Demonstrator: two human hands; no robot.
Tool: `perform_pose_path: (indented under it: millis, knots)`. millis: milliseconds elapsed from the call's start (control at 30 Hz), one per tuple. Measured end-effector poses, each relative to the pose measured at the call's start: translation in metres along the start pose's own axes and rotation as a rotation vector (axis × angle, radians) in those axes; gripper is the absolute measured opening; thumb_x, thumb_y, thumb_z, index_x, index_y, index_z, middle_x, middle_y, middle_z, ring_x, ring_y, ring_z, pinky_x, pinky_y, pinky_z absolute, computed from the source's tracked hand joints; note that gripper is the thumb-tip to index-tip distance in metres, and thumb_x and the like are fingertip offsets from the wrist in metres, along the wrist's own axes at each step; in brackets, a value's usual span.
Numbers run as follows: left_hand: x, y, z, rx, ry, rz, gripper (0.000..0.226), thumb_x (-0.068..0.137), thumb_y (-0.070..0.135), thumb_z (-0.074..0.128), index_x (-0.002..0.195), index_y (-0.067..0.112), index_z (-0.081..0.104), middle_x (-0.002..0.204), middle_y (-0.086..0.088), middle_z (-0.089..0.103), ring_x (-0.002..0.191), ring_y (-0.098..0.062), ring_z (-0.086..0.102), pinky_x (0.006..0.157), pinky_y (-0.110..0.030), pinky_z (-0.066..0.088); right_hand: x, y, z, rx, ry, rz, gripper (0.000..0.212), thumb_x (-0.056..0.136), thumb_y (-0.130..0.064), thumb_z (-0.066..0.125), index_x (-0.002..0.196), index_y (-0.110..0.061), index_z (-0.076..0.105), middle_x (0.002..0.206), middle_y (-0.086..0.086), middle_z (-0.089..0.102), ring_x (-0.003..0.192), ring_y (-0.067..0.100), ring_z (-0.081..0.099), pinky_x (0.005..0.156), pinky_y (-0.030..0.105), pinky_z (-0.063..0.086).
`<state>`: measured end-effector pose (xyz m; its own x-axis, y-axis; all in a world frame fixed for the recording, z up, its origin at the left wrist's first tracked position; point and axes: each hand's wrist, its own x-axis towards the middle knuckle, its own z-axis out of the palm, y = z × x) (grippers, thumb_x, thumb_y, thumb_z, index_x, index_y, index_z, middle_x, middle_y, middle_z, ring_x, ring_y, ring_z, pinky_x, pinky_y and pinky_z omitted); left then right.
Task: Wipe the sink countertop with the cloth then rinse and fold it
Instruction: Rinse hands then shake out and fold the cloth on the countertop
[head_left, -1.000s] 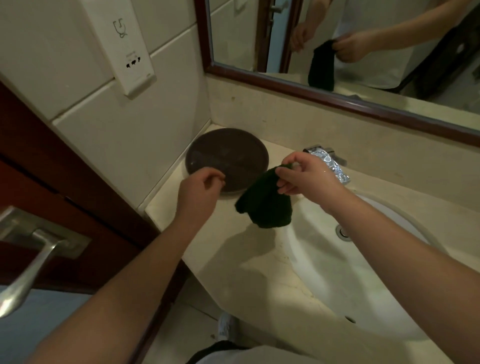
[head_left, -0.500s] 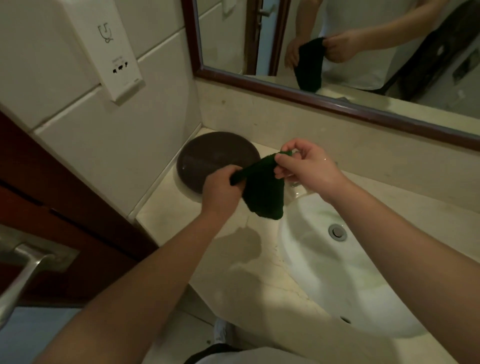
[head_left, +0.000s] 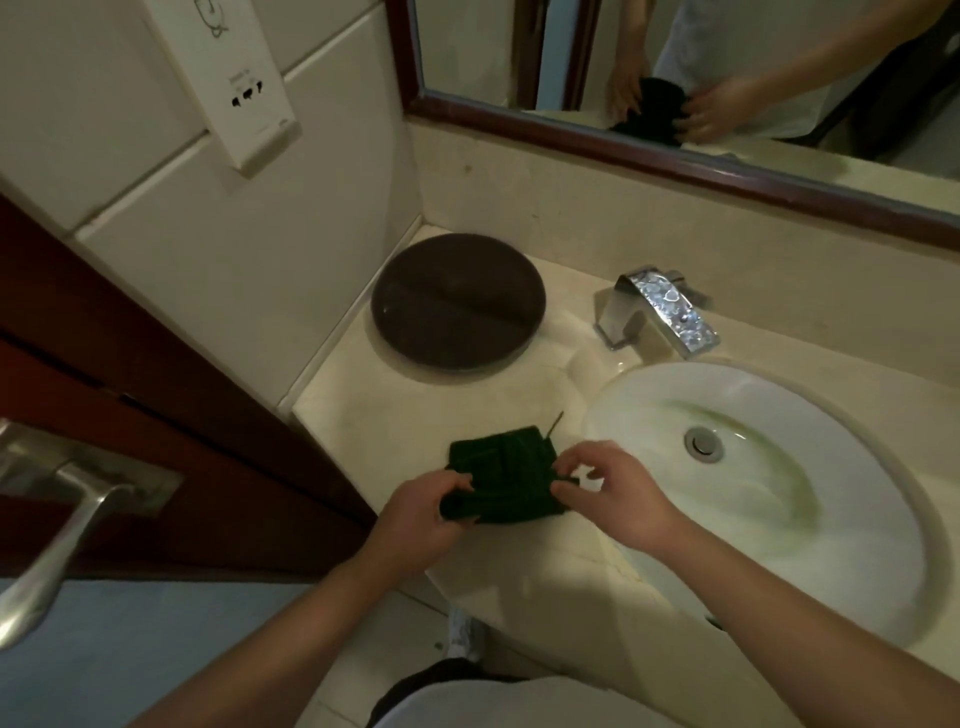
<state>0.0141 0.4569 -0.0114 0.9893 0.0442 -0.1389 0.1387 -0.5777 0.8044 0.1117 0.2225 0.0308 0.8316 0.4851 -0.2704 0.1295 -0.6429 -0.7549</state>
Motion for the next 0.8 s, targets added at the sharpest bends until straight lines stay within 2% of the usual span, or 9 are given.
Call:
perform_pose_path:
  millis: [100, 167, 233, 300, 400, 533, 600, 700, 800]
  knots:
    - [0.007, -0.001, 0.008, -0.097, 0.033, -0.213, 0.013, 0.085, 0.021, 0.07, 0.092, 0.029, 0.063, 0.093, 0.005, 0.069, 0.087, -0.008, 0.065, 0.072, -0.02, 0.05, 0.018, 0.004, 0.013, 0.106, -0.028, 0.155, 0.015, 0.089, -0.029, 0.064, 0.086, -0.014, 0.064, 0.076, 0.0, 0.064, 0.067, 0.014, 0.059, 0.067, 0.029, 0.047]
    - [0.02, 0.001, 0.008, -0.129, 0.082, -0.277, 0.005, 0.09, 0.028, 0.064, 0.093, 0.025, 0.06, 0.088, 0.006, 0.067, 0.081, -0.006, 0.063, 0.064, -0.016, 0.047, 0.032, -0.001, 0.018, 0.124, 0.018, 0.2, 0.022, 0.092, -0.033, 0.06, 0.091, -0.011, 0.064, 0.076, 0.004, 0.064, 0.066, 0.012, 0.056, 0.062, 0.024, 0.044]
    - [0.034, 0.004, 0.006, -0.141, 0.118, -0.327, 0.013, 0.093, 0.034, 0.058, 0.094, 0.02, 0.057, 0.086, 0.003, 0.064, 0.08, -0.01, 0.062, 0.06, -0.018, 0.046, 0.048, -0.006, 0.021, 0.172, 0.068, 0.253, 0.027, 0.092, -0.038, 0.059, 0.095, -0.011, 0.064, 0.082, 0.002, 0.065, 0.072, 0.012, 0.058, 0.063, 0.021, 0.045]
    - [0.046, 0.005, 0.005, -0.098, 0.146, -0.369, 0.019, 0.093, 0.036, 0.057, 0.1, 0.018, 0.054, 0.091, 0.003, 0.062, 0.084, -0.013, 0.061, 0.064, -0.023, 0.047, 0.064, -0.008, 0.021, 0.174, 0.05, 0.332, 0.032, 0.09, -0.046, 0.06, 0.098, -0.015, 0.061, 0.085, -0.002, 0.063, 0.08, 0.015, 0.06, 0.064, 0.023, 0.046]
    - [0.05, 0.01, 0.01, 0.054, 0.196, -0.406, 0.029, 0.089, 0.032, 0.064, 0.11, 0.018, 0.051, 0.099, 0.003, 0.056, 0.086, -0.012, 0.056, 0.07, -0.026, 0.049, 0.076, -0.005, 0.024, -0.099, -0.061, 0.404, 0.043, 0.082, -0.054, 0.066, 0.103, -0.019, 0.056, 0.09, -0.004, 0.059, 0.085, 0.016, 0.058, 0.071, 0.027, 0.048]
    - [0.045, 0.009, 0.019, 0.392, 0.272, -0.416, 0.058, 0.078, 0.035, 0.074, 0.125, 0.014, 0.047, 0.118, -0.007, 0.049, 0.107, -0.023, 0.049, 0.085, -0.033, 0.046, 0.072, -0.008, 0.042, -0.416, 0.02, 0.286, 0.054, 0.073, -0.049, 0.074, 0.11, -0.016, 0.053, 0.107, 0.004, 0.055, 0.087, 0.022, 0.061, 0.071, 0.033, 0.054]
    - [0.049, 0.009, 0.016, 0.354, 0.189, -0.484, 0.051, 0.078, 0.034, 0.074, 0.116, 0.013, 0.047, 0.112, -0.008, 0.053, 0.103, -0.025, 0.053, 0.08, -0.036, 0.049, 0.071, -0.012, 0.051, -0.436, 0.01, 0.306, 0.06, 0.074, -0.041, 0.077, 0.118, -0.013, 0.047, 0.11, 0.007, 0.05, 0.089, 0.025, 0.061, 0.069, 0.032, 0.052]
    - [0.062, 0.009, 0.007, 0.306, -0.01, -0.543, 0.026, 0.079, 0.027, 0.069, 0.083, 0.014, 0.047, 0.091, -0.007, 0.061, 0.082, -0.023, 0.061, 0.061, -0.032, 0.05, 0.074, -0.015, 0.055, -0.434, -0.026, 0.378, 0.053, 0.075, -0.034, 0.075, 0.114, -0.012, 0.047, 0.088, 0.0, 0.052, 0.076, 0.019, 0.056, 0.063, 0.03, 0.051]
    - [0.07, 0.007, 0.001, 0.298, -0.111, -0.451, 0.023, 0.075, 0.025, 0.067, 0.063, 0.017, 0.048, 0.075, -0.005, 0.059, 0.07, -0.019, 0.058, 0.052, -0.027, 0.045, 0.076, -0.014, 0.054, -0.579, -0.057, 0.346, 0.039, 0.077, -0.041, 0.068, 0.103, -0.015, 0.056, 0.103, 0.005, 0.051, 0.09, 0.021, 0.051, 0.069, 0.029, 0.047]
